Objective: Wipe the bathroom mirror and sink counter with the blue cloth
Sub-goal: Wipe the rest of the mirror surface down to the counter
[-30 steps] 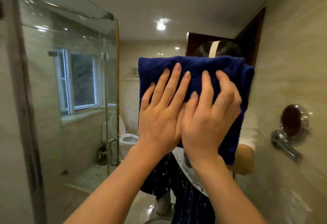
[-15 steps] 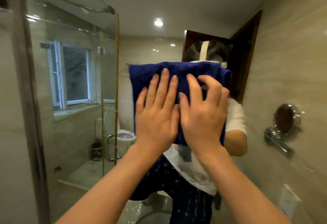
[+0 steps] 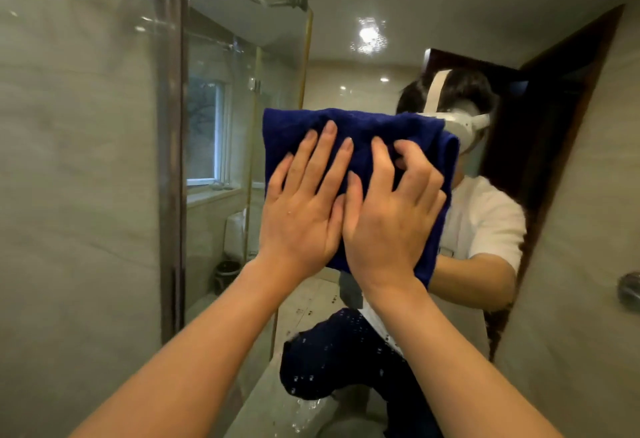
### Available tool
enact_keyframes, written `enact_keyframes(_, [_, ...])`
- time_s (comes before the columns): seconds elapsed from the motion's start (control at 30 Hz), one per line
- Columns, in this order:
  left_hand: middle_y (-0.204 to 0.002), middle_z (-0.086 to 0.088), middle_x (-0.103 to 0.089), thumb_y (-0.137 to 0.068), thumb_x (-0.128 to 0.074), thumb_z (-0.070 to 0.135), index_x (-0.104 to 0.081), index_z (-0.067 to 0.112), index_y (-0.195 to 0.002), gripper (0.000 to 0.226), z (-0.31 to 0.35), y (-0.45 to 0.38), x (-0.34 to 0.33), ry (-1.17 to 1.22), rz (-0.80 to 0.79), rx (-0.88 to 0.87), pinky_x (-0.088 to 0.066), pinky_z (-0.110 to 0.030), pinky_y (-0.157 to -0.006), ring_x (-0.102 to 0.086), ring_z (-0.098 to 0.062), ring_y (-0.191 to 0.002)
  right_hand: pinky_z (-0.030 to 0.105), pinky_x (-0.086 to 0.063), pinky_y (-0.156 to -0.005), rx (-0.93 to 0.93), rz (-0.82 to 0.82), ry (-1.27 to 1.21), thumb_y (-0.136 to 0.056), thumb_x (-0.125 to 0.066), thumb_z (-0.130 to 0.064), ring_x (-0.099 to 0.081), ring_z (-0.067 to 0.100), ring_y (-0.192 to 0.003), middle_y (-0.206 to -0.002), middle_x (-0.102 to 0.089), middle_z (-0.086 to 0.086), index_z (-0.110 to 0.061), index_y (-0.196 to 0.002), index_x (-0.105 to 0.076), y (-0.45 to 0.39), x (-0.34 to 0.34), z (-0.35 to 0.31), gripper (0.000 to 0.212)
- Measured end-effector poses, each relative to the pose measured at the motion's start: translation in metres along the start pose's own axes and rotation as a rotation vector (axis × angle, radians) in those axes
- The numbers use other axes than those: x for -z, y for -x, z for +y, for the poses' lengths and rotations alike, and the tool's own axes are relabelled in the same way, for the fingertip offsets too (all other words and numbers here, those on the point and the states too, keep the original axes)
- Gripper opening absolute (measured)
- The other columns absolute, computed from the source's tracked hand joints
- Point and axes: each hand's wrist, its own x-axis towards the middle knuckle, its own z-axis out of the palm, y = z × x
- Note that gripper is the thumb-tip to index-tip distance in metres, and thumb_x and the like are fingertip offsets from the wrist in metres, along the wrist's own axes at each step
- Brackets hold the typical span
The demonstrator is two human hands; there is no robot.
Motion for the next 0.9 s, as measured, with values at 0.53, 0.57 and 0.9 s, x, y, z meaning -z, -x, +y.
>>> enact_keyframes(0.53, [-0.164, -0.014, -0.009, -0.101, -0.041, 0.027, -0.005, 0.009, -0.157, 0.069, -0.150, 0.070, 0.009, -0.187, -0.051, 0.091, -0.006, -0.040, -0.124, -0.001, -0.022, -0.153, 0.037, -0.039, -0.080, 0.087, -0.121, -0.099, -0.095, -0.058, -0.022, -0.049, 0.026, -0.107, -0.135, -0.040, 0.011, -0.012, -0.135, -0.045, 0.055, -0.080, -0.140, 0.043])
enact_keyframes(0.57, [-0.165, -0.014, -0.007, -0.100, -0.046, 0.025, -0.005, 0.009, -0.157, 0.072, -0.146, 0.070, 0.009, -0.178, -0.062, 0.126, -0.007, -0.041, -0.124, -0.002, -0.023, -0.153, 0.037, -0.039, -0.080, 0.104, -0.130, -0.103, -0.095, -0.058, -0.022, -0.049, 0.025, -0.106, -0.135, -0.039, 0.011, -0.012, -0.135, -0.044, 0.055, -0.077, -0.137, 0.044])
enact_keyframes(0.9, [-0.162, -0.010, -0.019, -0.107, -0.021, 0.032, -0.022, 0.013, -0.155, 0.052, -0.005, 0.034, -0.001, 0.036, 0.009, 0.170, -0.016, -0.044, -0.122, -0.018, -0.027, -0.151, 0.041, -0.040, -0.092, 0.080, -0.114, -0.002, -0.099, -0.051, -0.024, -0.048, 0.029, -0.114, -0.136, -0.041, 0.011, -0.008, -0.133, -0.052, 0.031, -0.009, -0.022, 0.037])
